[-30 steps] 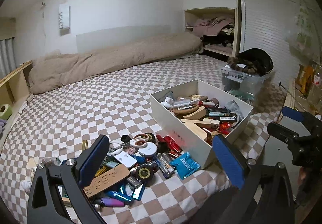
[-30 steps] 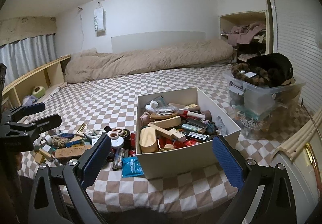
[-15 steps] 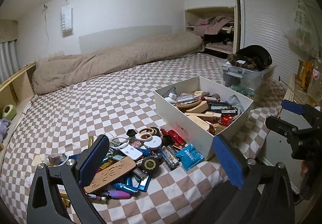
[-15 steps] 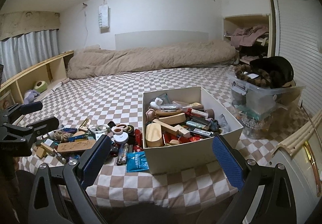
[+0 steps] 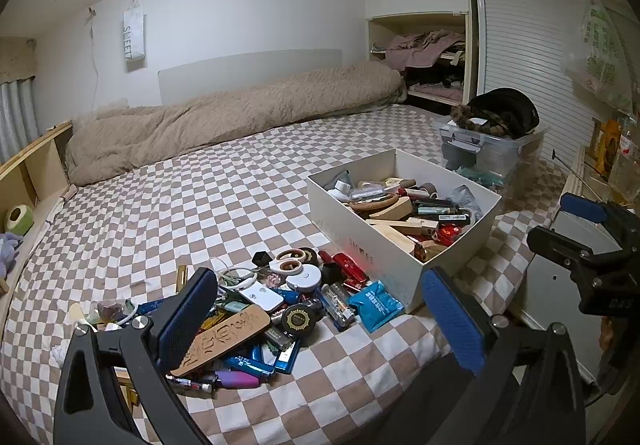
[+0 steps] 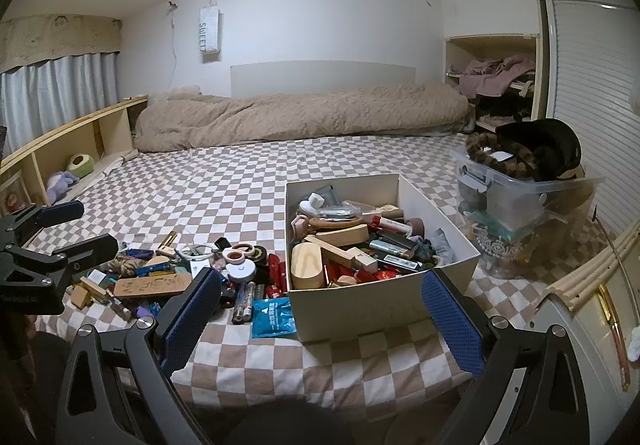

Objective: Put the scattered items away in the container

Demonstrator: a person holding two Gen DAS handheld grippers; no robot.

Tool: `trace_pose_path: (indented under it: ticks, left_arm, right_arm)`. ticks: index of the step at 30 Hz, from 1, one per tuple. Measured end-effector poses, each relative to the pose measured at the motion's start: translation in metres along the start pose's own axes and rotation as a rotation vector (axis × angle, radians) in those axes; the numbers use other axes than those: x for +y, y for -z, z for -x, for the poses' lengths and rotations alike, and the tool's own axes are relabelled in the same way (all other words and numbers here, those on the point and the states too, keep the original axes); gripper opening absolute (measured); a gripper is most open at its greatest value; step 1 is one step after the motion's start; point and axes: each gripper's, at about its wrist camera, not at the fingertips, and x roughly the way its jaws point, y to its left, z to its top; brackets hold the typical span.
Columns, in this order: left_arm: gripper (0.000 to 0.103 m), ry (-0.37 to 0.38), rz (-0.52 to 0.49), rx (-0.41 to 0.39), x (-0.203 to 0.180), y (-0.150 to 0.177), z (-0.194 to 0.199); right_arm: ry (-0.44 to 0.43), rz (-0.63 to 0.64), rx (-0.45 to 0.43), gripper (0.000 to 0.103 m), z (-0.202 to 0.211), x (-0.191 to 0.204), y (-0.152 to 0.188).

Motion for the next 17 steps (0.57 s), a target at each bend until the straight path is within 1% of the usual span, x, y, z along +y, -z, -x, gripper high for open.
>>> trace_pose_path:
  ticks: [9, 17]
  left_arm:
    - [0.103, 0.017, 0.007, 0.014, 0.0008, 0.0013, 0.0001]
    - [0.103, 0.014, 0.003, 0.000, -0.0010, 0.0007, 0.0027]
  right_arm:
    - [-0.003, 0.015, 0.004, 0.100, 0.0009, 0.0017, 0.0004]
    - [-0.007, 0.013, 0.010, 0.100, -0.0006, 0.0009, 0.0018]
